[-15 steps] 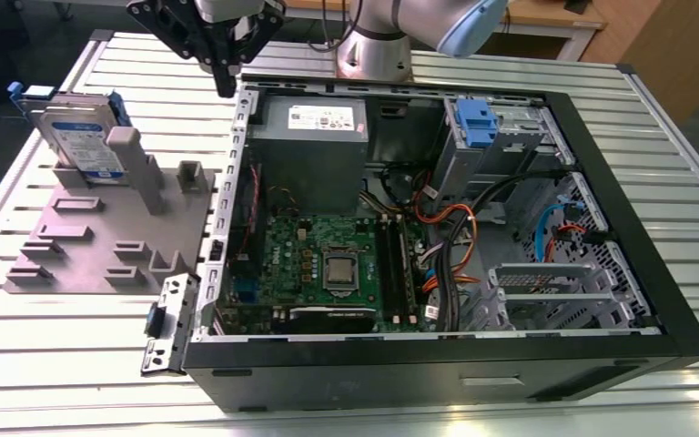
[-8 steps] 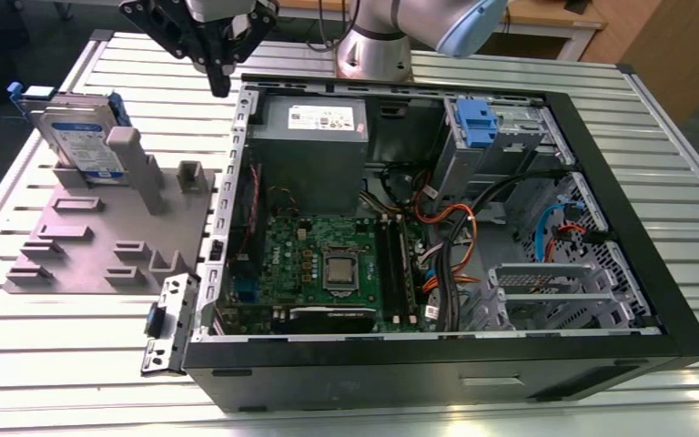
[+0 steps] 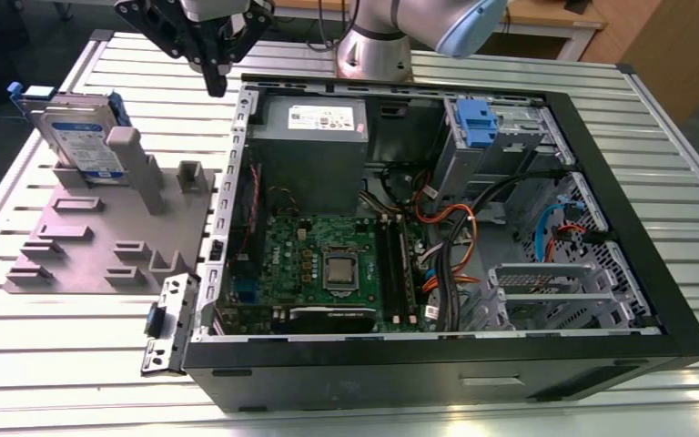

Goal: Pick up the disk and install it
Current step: 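Reach for the disk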

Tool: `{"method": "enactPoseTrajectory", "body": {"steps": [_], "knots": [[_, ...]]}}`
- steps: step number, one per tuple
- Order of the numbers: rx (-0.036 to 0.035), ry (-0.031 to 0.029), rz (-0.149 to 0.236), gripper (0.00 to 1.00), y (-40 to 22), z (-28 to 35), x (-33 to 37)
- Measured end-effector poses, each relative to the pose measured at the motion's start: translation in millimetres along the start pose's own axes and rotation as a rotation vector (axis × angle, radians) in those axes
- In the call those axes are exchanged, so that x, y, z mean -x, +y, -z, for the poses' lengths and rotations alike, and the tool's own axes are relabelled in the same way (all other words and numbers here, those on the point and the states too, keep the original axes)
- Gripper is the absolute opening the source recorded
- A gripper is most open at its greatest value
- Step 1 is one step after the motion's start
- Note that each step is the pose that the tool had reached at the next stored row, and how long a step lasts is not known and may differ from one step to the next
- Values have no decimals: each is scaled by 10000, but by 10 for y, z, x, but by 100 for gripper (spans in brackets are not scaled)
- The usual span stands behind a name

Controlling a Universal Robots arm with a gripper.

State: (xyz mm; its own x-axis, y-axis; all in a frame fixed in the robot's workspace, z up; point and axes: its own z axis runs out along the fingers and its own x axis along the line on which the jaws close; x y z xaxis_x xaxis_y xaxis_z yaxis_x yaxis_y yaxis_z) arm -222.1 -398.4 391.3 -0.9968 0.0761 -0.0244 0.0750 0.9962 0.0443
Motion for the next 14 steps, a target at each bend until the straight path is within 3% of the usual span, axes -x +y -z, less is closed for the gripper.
{"method": "enactPoseTrajectory", "body": {"steps": [6,14], "knots": [[1,-1,-4,11,-1,0,-15],[0,0,-2,11,13,-4,-189]]}}
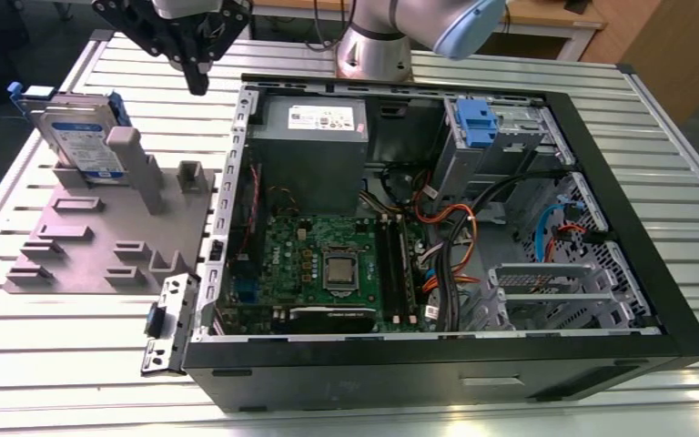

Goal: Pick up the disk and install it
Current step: 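Reach for the disk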

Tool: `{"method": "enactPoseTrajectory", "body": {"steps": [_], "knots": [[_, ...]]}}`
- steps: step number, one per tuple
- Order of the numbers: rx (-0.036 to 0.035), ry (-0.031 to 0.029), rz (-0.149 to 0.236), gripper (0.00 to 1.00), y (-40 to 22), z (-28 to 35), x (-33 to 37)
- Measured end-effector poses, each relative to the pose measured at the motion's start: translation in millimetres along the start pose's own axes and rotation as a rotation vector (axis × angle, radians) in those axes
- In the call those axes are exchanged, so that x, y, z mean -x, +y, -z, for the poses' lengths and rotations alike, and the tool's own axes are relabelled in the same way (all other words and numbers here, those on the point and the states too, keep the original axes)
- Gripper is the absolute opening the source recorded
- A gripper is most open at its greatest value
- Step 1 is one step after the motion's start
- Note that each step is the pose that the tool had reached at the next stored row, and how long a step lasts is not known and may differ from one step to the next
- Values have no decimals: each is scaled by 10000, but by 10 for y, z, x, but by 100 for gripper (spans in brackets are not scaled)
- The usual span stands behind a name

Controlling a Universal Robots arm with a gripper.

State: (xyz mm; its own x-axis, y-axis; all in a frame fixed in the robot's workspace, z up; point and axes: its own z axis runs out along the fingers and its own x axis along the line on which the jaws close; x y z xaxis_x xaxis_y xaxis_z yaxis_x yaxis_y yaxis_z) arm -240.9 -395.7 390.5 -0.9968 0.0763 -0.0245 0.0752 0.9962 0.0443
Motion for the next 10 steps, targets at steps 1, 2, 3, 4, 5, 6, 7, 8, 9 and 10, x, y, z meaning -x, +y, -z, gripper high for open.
{"method": "enactPoseTrajectory", "body": {"steps": [1,2,3,4,5,6,7,8,9,10], "knots": [[0,0,0,11,-1,-1,-19],[0,0,0,11,-1,-2,-32],[0,0,1,11,-1,-3,-43],[0,0,1,11,-2,-4,-53],[1,-1,1,11,-2,-6,-61],[1,-1,1,11,-2,-6,-63],[1,0,2,11,-2,-6,-63],[0,0,1,11,-3,-6,-70],[0,0,1,11,-3,-6,-76],[0,0,1,11,-3,-6,-77]]}}
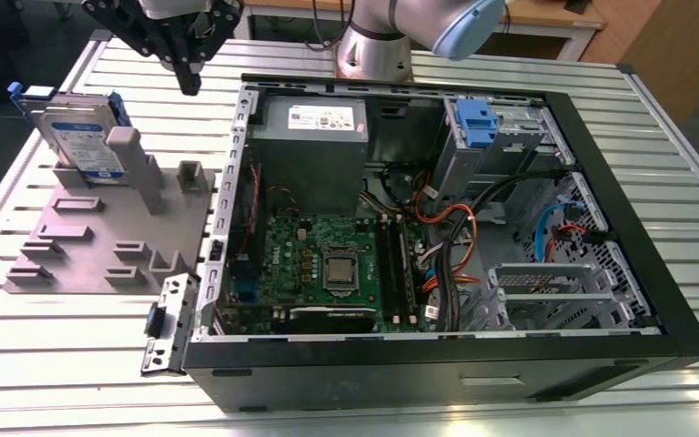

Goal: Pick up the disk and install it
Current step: 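Reach for the disk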

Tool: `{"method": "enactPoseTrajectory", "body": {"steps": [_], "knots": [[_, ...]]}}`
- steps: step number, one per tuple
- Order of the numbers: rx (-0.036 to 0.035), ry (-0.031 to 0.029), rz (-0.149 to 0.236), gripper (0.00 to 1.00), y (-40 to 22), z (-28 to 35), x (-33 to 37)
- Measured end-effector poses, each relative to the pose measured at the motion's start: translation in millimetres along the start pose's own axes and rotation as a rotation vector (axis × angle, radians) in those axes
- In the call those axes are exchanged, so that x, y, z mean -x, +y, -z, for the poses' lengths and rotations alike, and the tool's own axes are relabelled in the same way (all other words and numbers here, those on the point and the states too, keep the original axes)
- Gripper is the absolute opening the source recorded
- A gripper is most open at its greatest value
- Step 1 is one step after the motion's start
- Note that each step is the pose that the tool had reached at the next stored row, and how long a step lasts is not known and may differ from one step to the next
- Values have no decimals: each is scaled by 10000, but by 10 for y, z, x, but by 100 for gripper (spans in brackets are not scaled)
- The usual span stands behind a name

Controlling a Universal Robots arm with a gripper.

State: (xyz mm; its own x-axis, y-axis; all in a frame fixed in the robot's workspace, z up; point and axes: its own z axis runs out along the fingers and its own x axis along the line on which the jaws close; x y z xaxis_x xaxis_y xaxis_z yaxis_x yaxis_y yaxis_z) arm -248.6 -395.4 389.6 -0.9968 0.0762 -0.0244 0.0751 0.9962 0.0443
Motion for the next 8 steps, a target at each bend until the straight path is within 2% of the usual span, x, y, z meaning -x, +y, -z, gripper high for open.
{"method": "enactPoseTrajectory", "body": {"steps": [8], "knots": [[0,0,1,11,-2,0,-25]]}}
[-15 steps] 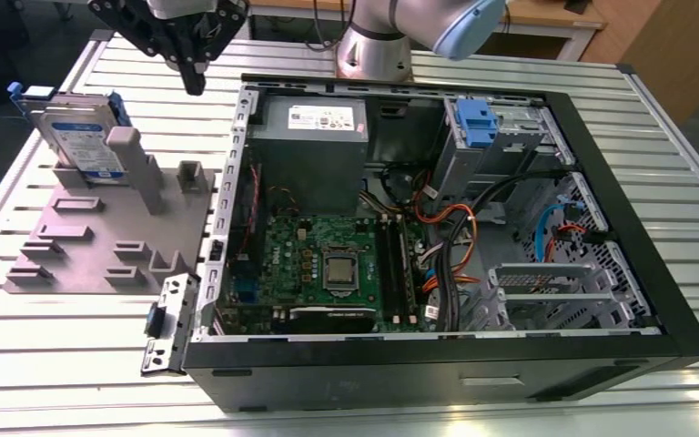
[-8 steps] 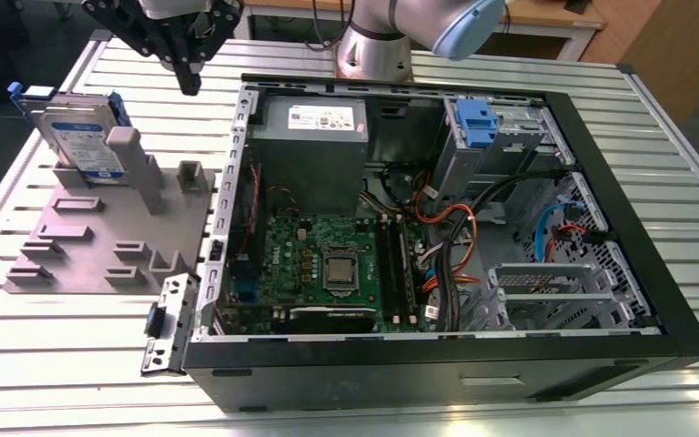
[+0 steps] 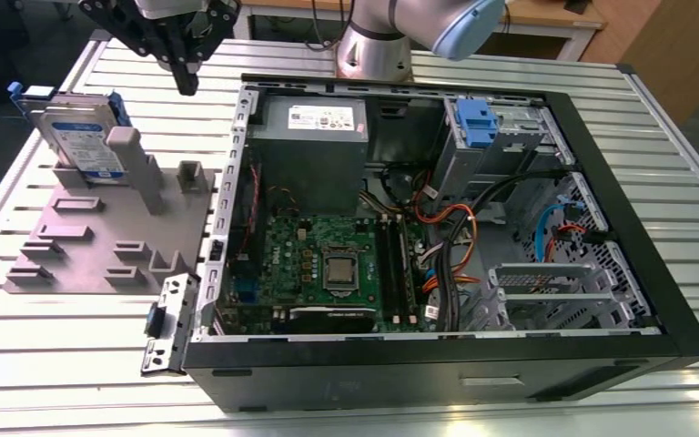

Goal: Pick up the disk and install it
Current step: 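Reach for the disk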

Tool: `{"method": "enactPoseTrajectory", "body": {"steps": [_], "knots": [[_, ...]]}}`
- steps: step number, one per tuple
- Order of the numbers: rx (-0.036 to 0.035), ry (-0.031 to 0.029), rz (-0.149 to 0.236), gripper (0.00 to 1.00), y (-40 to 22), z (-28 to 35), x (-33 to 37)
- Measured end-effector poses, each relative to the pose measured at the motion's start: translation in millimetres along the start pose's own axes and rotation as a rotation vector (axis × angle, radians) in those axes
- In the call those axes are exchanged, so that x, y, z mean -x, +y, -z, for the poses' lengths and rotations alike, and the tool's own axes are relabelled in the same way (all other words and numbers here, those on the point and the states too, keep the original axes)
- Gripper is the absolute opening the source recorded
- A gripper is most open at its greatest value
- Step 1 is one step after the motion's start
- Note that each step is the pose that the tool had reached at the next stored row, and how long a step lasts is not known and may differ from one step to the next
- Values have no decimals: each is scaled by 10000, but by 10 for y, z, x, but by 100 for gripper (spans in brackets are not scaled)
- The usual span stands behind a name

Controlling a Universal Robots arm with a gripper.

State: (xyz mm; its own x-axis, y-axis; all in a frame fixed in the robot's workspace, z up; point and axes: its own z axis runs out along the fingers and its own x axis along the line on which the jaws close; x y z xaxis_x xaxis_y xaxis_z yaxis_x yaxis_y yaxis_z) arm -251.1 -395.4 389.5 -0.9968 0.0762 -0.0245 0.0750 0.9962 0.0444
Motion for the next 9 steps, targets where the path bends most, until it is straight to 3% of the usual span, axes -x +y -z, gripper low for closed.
{"method": "enactPoseTrajectory", "body": {"steps": [9], "knots": [[0,0,0,11,-3,1,-42]]}}
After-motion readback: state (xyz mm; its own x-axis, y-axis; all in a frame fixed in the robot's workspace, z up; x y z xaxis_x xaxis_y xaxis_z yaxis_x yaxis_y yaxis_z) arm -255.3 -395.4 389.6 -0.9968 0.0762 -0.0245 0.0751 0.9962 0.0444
